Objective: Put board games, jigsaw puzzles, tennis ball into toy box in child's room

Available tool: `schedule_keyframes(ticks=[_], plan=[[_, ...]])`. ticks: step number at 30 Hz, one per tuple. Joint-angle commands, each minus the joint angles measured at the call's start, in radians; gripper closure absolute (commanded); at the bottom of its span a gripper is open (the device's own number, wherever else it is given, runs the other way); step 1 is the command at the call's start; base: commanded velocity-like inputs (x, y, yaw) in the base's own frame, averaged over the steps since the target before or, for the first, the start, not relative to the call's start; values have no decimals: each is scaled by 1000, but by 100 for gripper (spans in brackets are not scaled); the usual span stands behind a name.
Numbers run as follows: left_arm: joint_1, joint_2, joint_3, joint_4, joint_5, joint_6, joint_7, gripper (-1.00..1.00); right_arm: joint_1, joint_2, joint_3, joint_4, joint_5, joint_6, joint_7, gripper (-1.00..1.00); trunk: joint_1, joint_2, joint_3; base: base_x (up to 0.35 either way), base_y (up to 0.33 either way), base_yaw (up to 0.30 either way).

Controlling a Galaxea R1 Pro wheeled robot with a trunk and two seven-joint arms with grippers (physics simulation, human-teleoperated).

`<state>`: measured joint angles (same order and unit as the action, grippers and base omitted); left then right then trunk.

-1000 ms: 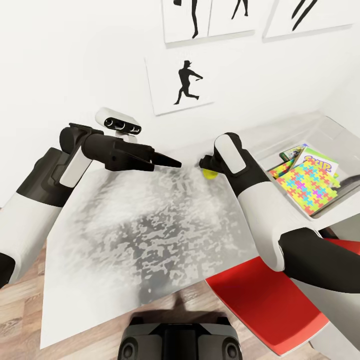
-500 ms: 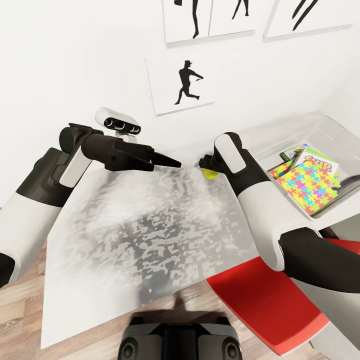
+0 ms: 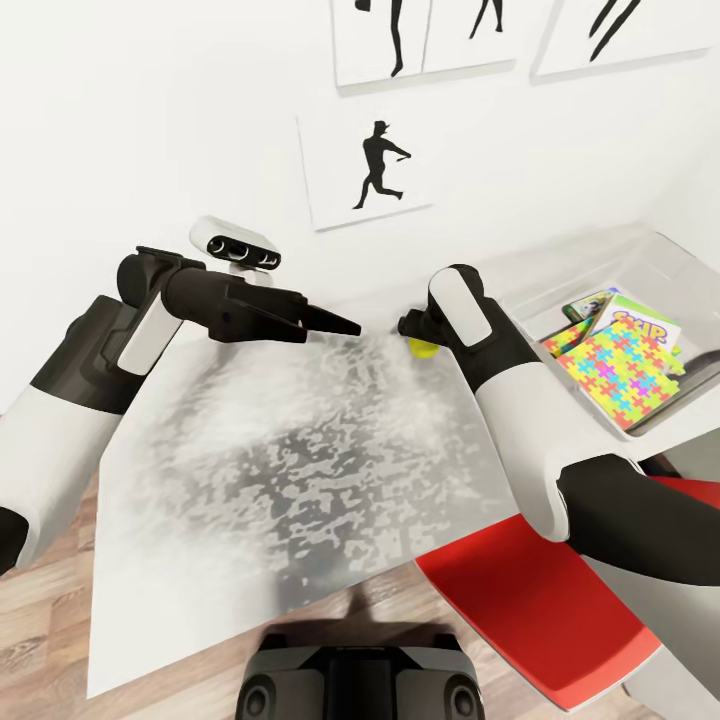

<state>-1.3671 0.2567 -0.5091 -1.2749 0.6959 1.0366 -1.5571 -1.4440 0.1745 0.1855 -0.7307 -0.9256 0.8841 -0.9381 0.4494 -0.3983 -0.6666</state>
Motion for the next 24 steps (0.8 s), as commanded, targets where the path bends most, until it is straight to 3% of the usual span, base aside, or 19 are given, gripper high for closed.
schedule_keyframes(ticks=[1, 24], plan=[[-1, 1, -3, 0, 1, 11, -5, -100, -1, 0, 2, 0, -9, 2, -10, -100, 1, -2, -1, 0, 41, 0], [0, 1, -3, 0, 1, 11, -3, -100, -2, 0, 1, -3, -9, 2, -10, -100, 1, -2, -1, 0, 5, 0]])
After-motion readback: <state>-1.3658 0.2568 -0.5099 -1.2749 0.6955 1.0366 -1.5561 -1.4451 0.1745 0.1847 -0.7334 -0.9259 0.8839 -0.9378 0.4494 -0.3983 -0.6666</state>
